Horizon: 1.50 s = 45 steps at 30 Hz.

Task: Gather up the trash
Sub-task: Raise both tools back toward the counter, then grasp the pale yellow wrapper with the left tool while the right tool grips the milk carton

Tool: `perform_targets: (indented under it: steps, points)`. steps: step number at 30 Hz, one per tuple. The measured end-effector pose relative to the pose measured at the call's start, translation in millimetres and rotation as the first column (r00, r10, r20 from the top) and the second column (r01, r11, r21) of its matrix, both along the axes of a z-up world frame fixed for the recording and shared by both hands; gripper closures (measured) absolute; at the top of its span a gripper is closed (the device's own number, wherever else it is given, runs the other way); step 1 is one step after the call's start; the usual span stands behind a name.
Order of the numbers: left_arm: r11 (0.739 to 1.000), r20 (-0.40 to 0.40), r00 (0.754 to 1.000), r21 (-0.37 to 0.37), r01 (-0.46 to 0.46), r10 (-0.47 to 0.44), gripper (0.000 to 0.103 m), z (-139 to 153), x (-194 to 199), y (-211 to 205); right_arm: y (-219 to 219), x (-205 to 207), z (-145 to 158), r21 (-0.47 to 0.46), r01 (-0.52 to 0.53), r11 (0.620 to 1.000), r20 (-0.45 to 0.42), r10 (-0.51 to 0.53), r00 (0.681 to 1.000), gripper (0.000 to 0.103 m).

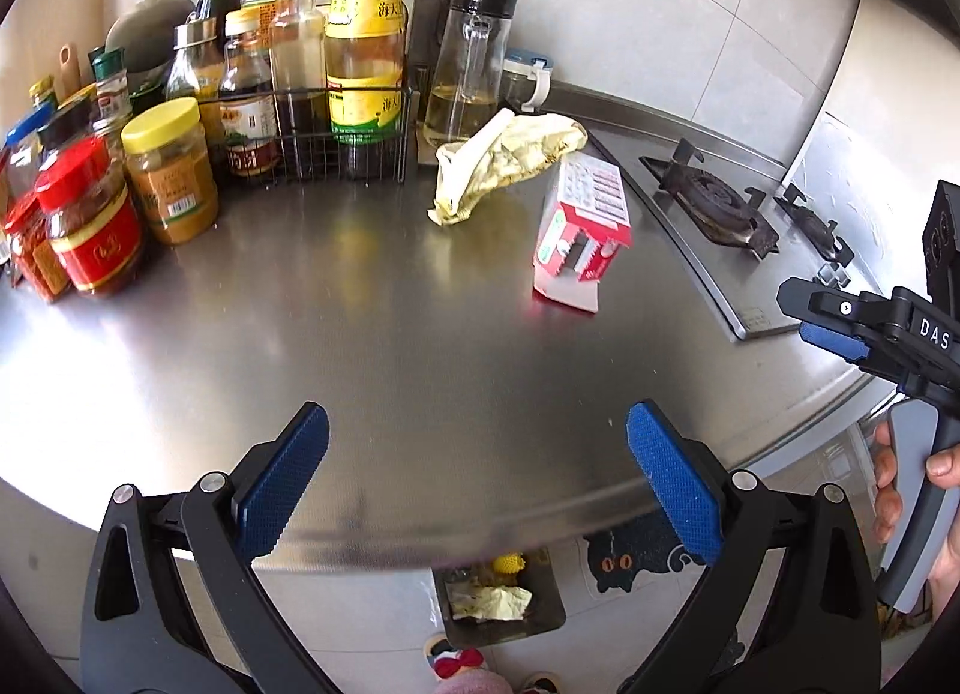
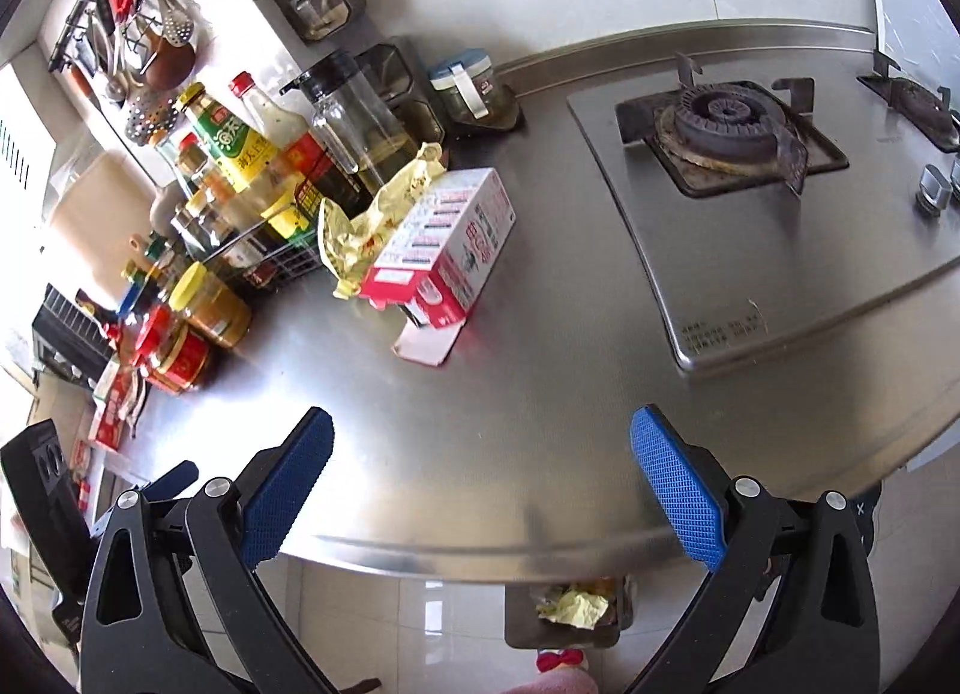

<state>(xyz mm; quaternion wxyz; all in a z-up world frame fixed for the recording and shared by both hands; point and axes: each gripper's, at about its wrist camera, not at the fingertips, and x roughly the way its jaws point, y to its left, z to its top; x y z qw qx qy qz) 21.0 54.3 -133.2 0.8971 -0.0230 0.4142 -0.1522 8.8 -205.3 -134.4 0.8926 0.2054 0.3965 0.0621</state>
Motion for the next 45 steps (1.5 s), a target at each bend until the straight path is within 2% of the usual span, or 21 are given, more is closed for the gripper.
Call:
perform_targets:
  steps: [6,9,12,18,21,30,33,35,37,38,40,45]
  points:
    - [1.0,0.045,0.999,-0.008,0.016,-0.016,0.009,7,59,4,15,52,9,0.014,0.004,1.0,0.0,-0.004,1.0,0.003]
    - [0.999,0.059,0.997,-0.009,0.045,-0.044,0.016,8,83,0,18,74,8,0.024,0.009,1.0,-0.004,-0.009,1.0,0.003]
    - [0.997,0.065,0.995,-0.009,0.073,-0.072,0.018,4,106,-5,19,96,3,0.056,0.017,0.998,-0.022,-0.016,1.0,0.003]
    - [0.994,0.037,0.993,-0.007,0.113,-0.112,0.028,-15,148,-10,27,134,-13,0.076,0.024,0.997,-0.075,-0.018,0.997,0.003]
    - [0.991,0.019,0.991,-0.011,0.131,-0.131,0.031,-24,164,-13,30,149,-21,0.045,0.031,0.999,-0.115,-0.026,0.993,0.003]
    - [0.981,-0.011,0.981,-0.013,0.192,-0.192,0.033,-38,192,-33,31,171,-43,0.05,0.017,0.999,-0.21,-0.007,0.978,0.003]
    - [0.978,-0.029,0.978,-0.02,0.207,-0.208,0.045,-45,200,-37,28,173,-46,0.034,0.017,0.999,-0.223,-0.009,0.975,0.005]
    - [0.976,-0.037,0.975,-0.017,0.217,-0.217,0.059,-48,202,-39,25,173,-47,0.042,0.013,0.999,-0.227,-0.003,0.974,0.009]
    - [0.975,-0.039,0.974,-0.007,0.223,-0.223,0.083,-50,203,-41,22,173,-45,0.04,0.015,0.999,-0.226,-0.006,0.974,0.017]
    - [0.974,-0.042,0.973,-0.002,0.226,-0.226,0.087,-50,203,-41,21,173,-45,0.039,0.016,0.999,-0.226,-0.006,0.974,0.022]
    - [0.973,-0.038,0.973,0.006,0.229,-0.229,0.09,-50,201,-42,19,173,-44,0.051,0.006,0.999,-0.228,0.006,0.974,0.03]
    - [0.977,-0.021,0.977,0.006,0.212,-0.211,0.093,-45,191,-39,22,165,-37,0.04,-0.032,0.999,-0.213,0.04,0.976,0.036]
